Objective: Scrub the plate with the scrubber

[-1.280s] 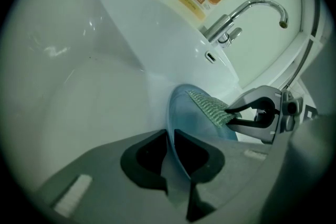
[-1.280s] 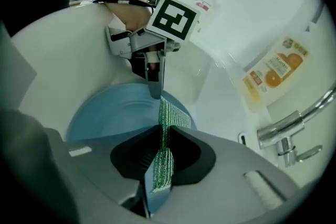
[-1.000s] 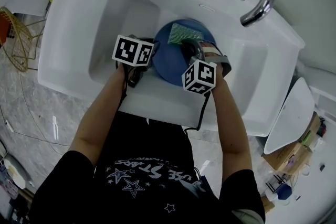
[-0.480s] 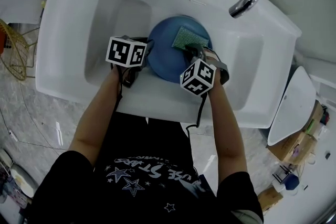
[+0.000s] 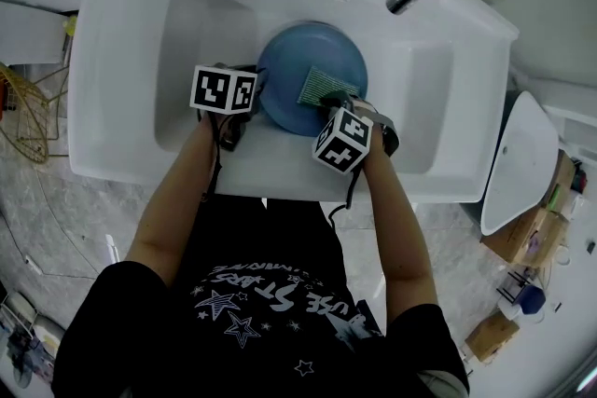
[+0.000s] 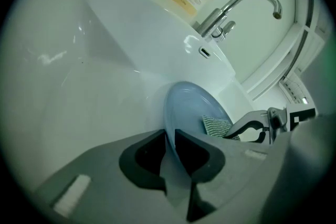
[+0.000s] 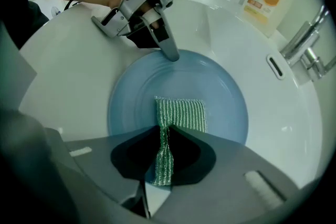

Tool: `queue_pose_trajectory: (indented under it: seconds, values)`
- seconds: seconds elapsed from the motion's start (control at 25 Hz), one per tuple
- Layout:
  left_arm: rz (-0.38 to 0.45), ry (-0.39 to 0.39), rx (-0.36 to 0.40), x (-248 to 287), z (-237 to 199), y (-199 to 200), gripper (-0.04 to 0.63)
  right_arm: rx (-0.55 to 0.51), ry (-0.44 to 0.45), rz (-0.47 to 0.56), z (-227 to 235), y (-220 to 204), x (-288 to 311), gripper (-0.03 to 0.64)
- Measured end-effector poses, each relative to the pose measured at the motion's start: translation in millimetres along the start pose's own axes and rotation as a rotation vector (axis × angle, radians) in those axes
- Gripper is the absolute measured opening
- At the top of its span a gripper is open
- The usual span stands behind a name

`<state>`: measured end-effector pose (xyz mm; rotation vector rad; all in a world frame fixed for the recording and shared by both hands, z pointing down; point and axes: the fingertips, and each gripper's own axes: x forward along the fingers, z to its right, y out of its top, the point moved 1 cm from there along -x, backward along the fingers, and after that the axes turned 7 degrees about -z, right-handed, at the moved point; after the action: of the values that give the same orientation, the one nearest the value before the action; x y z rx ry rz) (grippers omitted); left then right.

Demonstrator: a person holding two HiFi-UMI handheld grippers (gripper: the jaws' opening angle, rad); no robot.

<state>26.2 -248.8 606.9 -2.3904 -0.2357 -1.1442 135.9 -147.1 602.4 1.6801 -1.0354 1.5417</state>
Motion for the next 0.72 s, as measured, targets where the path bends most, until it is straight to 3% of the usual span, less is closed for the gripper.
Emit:
queue_pose_trajectory:
  seconds: [0.24, 0.52, 0.72]
  values:
    - [-0.025, 0.007, 0.029, -1, 0, -4, 0.074, 0.042, 0.073, -0.017, -21, 20, -4, 0.084]
    - [-0.075, -0.051, 0.064, -2, 0, -12, 0.105, 0.11, 0.116, 0.01, -39, 45, -18, 0.083]
    - [-0.066, -0.067, 0.09, -12, 0, -10, 0.229, 0.204, 0.077, 0.088, -30, 57, -45, 0.083]
